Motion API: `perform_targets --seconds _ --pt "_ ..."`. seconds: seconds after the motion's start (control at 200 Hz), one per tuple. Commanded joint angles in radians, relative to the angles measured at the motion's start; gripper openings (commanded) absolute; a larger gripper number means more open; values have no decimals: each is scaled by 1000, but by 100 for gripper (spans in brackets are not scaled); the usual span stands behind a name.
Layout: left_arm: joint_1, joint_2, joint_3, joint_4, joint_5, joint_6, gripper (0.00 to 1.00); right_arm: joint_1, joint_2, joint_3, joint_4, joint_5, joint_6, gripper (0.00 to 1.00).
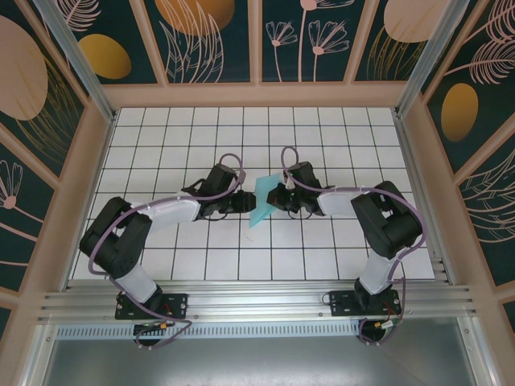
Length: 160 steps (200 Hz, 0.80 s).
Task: Fold a paper plane with a square sheet of paper (pick it up from the middle)
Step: Fourth fold the wing at the center of the table.
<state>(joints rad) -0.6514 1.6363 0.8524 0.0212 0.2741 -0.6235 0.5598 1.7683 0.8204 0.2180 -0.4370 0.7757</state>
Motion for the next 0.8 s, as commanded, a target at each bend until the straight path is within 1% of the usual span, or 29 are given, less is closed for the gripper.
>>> perform_targets --seconds 0.0,0.085,0.375,0.575,0.796 --pt "-88 -43 -32 -9 -142 57 41 17 -23 31 -35 44 61 8" --pt "-141 -44 -47 -8 -222 74 43 20 -31 37 -43 48 81 9" --pt "-209 -30 -65 50 -393 104 45 27 -31 46 -65 46 119 9" --pt "-240 -5 -60 85 -413 117 45 28 -24 63 -79 41 132 10" --pt "-271 39 -41 77 -442 138 46 27 -16 79 -85 36 145 10"
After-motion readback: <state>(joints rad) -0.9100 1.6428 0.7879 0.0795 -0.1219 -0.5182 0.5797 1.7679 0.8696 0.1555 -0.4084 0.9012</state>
